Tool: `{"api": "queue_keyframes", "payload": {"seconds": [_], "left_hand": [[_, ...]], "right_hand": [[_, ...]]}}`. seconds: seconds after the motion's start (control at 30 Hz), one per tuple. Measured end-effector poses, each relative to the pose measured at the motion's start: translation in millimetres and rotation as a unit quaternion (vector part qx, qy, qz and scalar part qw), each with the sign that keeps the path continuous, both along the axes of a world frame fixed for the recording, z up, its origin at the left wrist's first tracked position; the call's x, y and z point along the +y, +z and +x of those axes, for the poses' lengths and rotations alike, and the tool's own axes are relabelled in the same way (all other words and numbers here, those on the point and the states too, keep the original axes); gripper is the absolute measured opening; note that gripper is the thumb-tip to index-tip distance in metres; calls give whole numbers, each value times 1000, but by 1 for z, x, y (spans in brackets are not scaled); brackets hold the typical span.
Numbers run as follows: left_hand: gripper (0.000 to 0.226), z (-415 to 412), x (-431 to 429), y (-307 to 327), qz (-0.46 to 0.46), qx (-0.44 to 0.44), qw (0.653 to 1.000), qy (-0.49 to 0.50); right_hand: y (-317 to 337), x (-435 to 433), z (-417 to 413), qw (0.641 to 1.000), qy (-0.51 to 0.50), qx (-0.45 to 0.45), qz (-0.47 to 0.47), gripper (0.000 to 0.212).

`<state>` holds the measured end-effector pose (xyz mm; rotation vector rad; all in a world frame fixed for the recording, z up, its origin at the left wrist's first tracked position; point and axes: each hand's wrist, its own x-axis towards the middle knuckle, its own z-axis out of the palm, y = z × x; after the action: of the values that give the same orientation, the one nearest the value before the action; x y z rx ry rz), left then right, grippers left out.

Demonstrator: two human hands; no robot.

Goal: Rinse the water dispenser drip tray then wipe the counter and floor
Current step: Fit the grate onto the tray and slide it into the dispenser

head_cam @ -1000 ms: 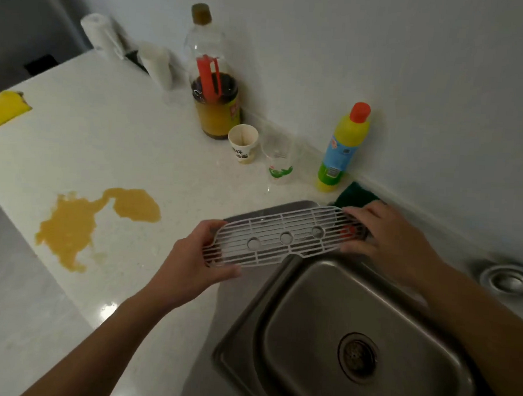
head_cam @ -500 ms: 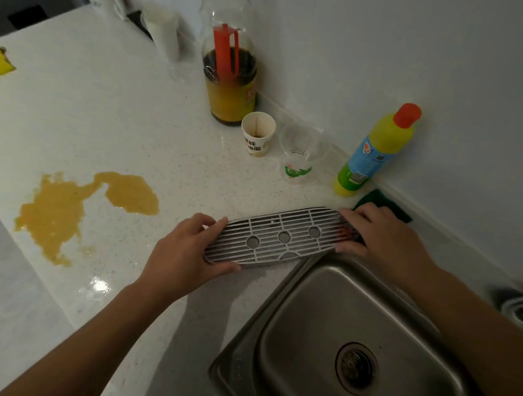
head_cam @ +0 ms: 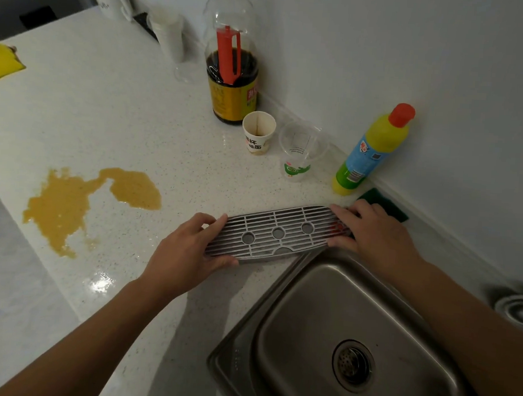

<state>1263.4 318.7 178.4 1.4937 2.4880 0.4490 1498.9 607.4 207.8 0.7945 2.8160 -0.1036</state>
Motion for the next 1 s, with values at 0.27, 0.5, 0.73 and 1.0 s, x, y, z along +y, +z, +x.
{"api": "queue_keyframes", "payload": {"seconds": [0.27,0.5,0.73,1.0], "left_hand": [[88,0,-6,-1,24,-87,986,141],[59,4,-8,-10,-38,-79,974,209],[49,16,-7,-5,0,-158,956,249],[25,21,-53,34,213,-552,734,332]], "right_hand": [[-2,-2,-5,922,-262,109,-263,58],[-21,-16,-15,828,-399,163,-358,19],[-18,-47,-8,722,-465,276,-432,8],[28,-125,29,616,-490,373,-492,21]]}}
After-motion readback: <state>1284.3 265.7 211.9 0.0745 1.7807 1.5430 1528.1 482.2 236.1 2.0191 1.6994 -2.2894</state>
